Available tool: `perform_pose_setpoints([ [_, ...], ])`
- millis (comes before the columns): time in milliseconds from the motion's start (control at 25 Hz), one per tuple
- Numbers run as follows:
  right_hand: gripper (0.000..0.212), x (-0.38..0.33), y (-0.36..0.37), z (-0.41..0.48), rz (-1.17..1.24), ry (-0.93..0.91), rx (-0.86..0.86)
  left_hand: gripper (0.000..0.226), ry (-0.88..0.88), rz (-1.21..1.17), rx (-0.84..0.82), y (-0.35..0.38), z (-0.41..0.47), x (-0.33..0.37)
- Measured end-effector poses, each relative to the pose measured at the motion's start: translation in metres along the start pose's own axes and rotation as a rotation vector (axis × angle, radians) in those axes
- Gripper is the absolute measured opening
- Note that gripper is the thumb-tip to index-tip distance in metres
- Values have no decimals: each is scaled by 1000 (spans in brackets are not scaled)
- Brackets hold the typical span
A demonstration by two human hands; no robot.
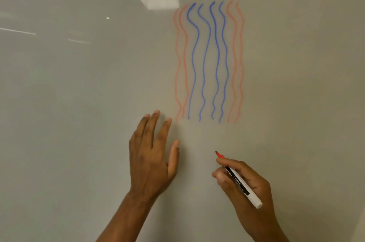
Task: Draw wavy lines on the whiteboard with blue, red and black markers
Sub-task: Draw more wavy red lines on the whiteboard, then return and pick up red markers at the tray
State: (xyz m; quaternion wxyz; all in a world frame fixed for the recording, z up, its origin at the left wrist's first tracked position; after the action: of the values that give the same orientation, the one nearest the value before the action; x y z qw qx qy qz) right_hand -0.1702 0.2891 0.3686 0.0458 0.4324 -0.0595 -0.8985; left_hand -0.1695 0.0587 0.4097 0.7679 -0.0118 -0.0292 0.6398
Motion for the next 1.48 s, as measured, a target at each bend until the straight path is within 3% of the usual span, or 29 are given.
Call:
perform_pose_setpoints([
  [80, 49, 9, -4, -13, -3, 40, -146, 48, -83, -85, -40, -7, -30, 12],
  [160, 59, 23, -5, -26, 66, 165, -228, 46, -212, -189, -98, -14, -63, 21],
  [360, 26, 49, -7, -56, 68, 321, -187, 42, -667, -401, -293, -16, -148, 36],
  [520, 20, 76, -7, -82, -53, 443, -206, 35, -843, -449, -425, -17, -195, 42],
  [680, 7, 105, -14, -109, -145, 563, -211, 20, -842, -396, -569, -16, -241, 42],
  [1040, 29, 146, -33, -154, -306, 691, -282, 22, -903, -110, -1109, -6, -361, 15],
  [1200, 29, 162, -38, -169, -365, 732, -313, 25, -807, -87, -1302, 6, -410, 17],
  [1320, 31, 172, -44, -177, -385, 734, -317, 7, -737, -87, -1439, 18, -435, 20],
  [1360, 31, 175, -46, -179, -394, 743, -319, 11, -695, -72, -1479, 21, -441, 20],
  [1480, 31, 180, -48, -183, -412, 769, -319, 12, -577, -68, -1520, 28, -451, 20],
])
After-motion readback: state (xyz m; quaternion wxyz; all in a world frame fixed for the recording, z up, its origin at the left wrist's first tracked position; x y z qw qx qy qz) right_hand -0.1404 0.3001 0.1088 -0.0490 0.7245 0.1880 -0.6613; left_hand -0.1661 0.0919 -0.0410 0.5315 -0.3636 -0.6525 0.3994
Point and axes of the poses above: each hand's wrist, its own z-axis towards the middle knuckle, its own y-axis out of the palm, x = y × z, the point moved 1 cm from there along z, towards the middle knuckle, and after that the axes turned 11 degrees about x, right-handed, at the moved point
